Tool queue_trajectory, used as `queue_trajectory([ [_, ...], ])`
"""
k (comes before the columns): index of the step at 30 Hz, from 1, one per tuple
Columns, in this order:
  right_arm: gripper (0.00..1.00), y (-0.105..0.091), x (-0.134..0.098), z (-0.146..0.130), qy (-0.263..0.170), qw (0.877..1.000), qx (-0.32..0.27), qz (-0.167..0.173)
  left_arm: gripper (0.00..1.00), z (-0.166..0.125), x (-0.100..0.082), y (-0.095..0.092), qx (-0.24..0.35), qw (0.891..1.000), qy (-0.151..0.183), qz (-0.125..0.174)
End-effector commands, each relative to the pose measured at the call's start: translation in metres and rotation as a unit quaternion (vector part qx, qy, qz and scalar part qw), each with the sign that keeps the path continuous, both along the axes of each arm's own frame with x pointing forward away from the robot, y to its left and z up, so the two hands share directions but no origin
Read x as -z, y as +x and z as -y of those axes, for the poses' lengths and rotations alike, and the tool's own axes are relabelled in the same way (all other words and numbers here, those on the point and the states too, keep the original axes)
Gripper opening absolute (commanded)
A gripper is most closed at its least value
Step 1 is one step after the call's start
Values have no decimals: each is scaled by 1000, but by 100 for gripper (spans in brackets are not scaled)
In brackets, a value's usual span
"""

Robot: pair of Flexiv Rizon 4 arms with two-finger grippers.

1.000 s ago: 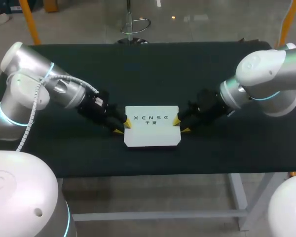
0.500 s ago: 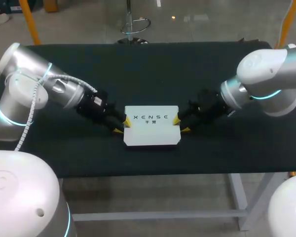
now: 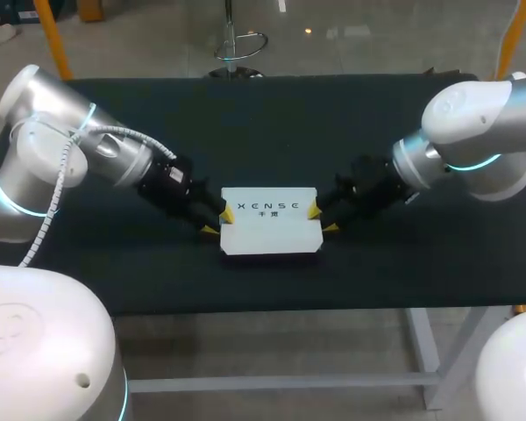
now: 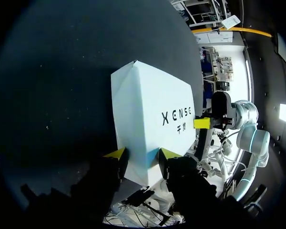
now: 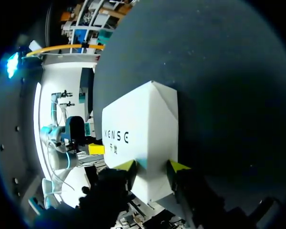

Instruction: Assemble the packaging by folding the flat box into shape, placing the metal phone stand inside, and closing the box properly

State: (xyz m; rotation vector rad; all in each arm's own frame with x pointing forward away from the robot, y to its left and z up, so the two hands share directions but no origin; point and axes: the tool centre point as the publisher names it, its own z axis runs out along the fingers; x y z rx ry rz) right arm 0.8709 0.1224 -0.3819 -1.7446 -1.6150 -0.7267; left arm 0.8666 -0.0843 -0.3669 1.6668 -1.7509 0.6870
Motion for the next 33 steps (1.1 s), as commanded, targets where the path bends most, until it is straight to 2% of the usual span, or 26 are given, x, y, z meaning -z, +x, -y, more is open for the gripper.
queue_trajectory([
  [1, 46, 3, -2, -6, 3, 1000, -5, -6, 45, 9, -4, 2, 1, 1000, 7, -6],
  [33, 47, 7, -9, -2, -3, 1000, -6, -28, 47, 1, -13, 7, 2, 999, 25, -41],
])
